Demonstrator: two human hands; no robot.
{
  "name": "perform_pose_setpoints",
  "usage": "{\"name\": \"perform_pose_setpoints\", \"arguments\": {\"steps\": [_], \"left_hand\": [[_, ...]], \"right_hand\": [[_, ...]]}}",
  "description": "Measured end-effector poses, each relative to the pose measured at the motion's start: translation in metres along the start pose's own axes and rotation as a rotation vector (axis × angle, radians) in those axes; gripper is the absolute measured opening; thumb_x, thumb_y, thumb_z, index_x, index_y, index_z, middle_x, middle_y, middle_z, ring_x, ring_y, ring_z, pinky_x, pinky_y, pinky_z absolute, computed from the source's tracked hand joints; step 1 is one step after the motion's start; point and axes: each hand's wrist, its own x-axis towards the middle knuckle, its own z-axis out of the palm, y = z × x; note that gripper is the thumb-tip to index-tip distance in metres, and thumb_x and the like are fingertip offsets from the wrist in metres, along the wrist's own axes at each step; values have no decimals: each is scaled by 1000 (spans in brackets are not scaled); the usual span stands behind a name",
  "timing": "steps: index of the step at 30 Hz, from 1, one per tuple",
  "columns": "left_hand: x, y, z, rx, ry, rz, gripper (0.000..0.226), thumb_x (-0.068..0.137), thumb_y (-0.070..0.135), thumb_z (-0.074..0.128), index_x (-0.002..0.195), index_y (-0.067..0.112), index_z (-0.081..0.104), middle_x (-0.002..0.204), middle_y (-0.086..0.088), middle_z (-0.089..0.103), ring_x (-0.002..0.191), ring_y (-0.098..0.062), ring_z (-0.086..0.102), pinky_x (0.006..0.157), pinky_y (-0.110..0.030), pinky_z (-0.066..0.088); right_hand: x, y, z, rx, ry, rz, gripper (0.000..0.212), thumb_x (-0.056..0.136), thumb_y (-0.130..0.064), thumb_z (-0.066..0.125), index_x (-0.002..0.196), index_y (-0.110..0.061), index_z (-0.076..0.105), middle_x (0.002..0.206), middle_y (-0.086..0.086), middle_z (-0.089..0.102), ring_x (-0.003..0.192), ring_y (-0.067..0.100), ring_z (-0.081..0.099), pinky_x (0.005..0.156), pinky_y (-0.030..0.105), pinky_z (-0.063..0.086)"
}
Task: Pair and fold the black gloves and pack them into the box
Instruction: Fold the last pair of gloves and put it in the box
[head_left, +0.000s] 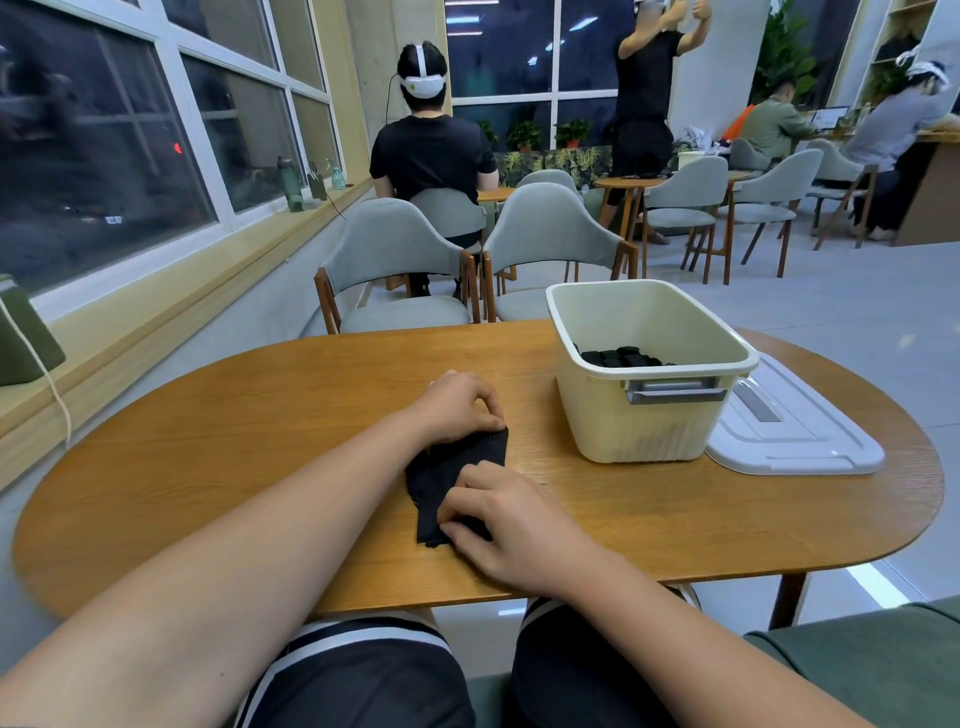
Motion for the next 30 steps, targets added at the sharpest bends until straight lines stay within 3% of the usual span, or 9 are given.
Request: {"name": "perform_pose_setpoints", "arguments": {"steps": [5, 24, 30], "left_hand": [[4, -8, -2, -64, 19, -30, 12, 89, 37, 85, 82, 34, 76, 119, 11, 68, 130, -20, 51, 114, -48, 42], [6, 1, 19, -53, 50, -14, 16, 92, 36, 81, 80, 35, 70, 115, 12, 67, 126, -21, 48, 115, -52, 39], [0, -2, 18, -65, 111, -22, 14, 92, 43, 80, 92, 36, 68, 109, 19, 63, 126, -20, 49, 113, -50, 39]], "right_hand": [[0, 0, 0, 4, 2, 0, 10, 103, -33, 64, 105, -27, 72, 98, -9, 55, 94, 13, 52, 80, 33, 48], [0, -1, -1, 2, 0, 6, 12, 102, -34, 64, 107, -27, 72, 99, -9, 56, 94, 14, 52, 79, 37, 50], [1, -2, -2, 20, -2, 9, 13, 100, -36, 65, 105, -26, 72, 99, -9, 57, 95, 14, 54, 80, 38, 50]]}}
